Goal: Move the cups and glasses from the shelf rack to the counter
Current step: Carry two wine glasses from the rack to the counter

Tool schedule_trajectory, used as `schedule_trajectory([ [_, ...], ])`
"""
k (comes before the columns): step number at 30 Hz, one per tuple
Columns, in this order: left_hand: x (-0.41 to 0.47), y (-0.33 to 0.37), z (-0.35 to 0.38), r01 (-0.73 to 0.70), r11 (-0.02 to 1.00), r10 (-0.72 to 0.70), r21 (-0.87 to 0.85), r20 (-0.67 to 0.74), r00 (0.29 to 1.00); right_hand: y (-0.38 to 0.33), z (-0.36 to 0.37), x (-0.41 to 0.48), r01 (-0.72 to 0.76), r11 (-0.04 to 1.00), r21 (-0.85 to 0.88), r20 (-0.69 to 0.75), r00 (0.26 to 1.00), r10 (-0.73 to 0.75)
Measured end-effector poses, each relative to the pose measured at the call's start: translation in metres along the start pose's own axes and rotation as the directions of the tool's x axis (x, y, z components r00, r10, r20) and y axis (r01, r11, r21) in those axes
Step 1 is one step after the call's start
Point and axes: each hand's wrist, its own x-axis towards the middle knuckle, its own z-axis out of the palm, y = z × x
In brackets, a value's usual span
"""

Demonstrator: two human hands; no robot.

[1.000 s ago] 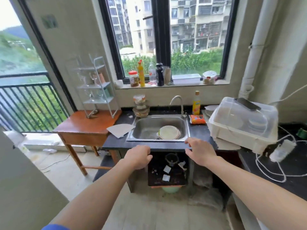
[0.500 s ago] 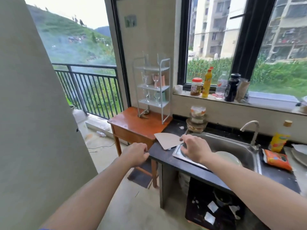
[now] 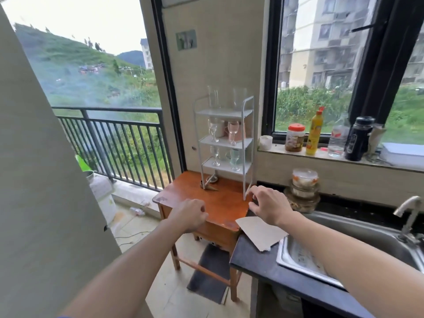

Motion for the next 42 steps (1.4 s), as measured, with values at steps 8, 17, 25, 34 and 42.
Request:
schedule_trajectory([
  [8, 0.103, -0.050, 0.006, -0.011, 1.000, 0.012, -0.026, 0.026, 1.000, 0.013, 0.039, 0.104, -0.030, 0.999, 0.022, -0.042, 0.999, 0.031],
  [17, 0.243, -0.094, -0.019, -0.002, 1.000, 0.002, -0.029, -0.007, 1.000, 0.027, 0.076, 0.254, -0.078, 0.994, 0.077, -0.061, 0.995, 0.082],
  [25, 0.350, -0.122, -0.004, -0.013, 0.988, 0.015, -0.153, 0.014, 1.000, 0.041, 0.120, 0.335, -0.265, 0.939, 0.218, -0.076, 0.955, 0.287],
  [34, 0.497, -0.141, -0.012, -0.054, 0.868, 0.015, -0.493, -0.081, 0.997, 0.047, 0.168, 0.426, -0.493, 0.709, 0.504, -0.204, 0.730, 0.653],
  [42, 0.576, -0.124, -0.022, -0.120, 0.709, 0.015, -0.695, -0.155, 0.988, 0.055, 0.176, 0.472, -0.437, 0.488, 0.756, -0.232, 0.518, 0.823],
])
